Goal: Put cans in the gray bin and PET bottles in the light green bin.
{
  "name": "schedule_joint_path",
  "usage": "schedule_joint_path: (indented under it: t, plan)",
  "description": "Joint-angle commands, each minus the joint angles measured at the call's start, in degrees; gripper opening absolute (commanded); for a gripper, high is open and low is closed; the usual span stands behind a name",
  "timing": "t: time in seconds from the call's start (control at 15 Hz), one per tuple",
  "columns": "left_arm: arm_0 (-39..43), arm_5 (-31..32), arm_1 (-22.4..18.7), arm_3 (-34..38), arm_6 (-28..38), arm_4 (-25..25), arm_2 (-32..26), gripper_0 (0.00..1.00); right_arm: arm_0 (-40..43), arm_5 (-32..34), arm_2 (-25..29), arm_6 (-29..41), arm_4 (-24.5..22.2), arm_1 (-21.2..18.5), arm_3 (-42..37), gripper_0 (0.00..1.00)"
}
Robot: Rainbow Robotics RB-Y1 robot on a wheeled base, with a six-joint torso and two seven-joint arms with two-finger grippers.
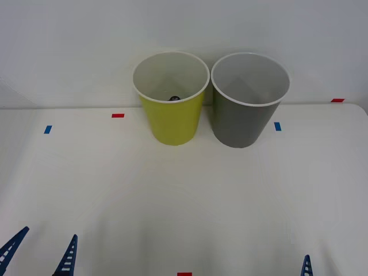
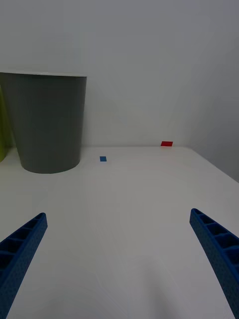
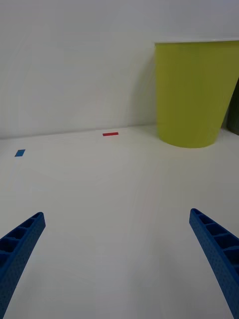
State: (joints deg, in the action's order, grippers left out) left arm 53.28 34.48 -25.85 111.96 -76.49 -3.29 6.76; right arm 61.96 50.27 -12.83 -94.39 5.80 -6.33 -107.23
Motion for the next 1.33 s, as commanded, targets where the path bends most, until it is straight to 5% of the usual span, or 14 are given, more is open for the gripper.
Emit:
schedule_joint_path:
  t: [0.07, 1.33]
  plan:
    - [1.92, 2.17, 0.01, 0.01, 0.56, 0.21, -0.08, 1.00, 0.00, 0.00, 0.00, 0.00, 0.00, 0.00, 0.00, 1.00]
    - [2.62, 2.17, 0.28, 0.01, 0.29, 0.13, -0.17, 1.00, 0.00, 0.00, 0.00, 0.00, 0.00, 0.00, 0.00, 1.00]
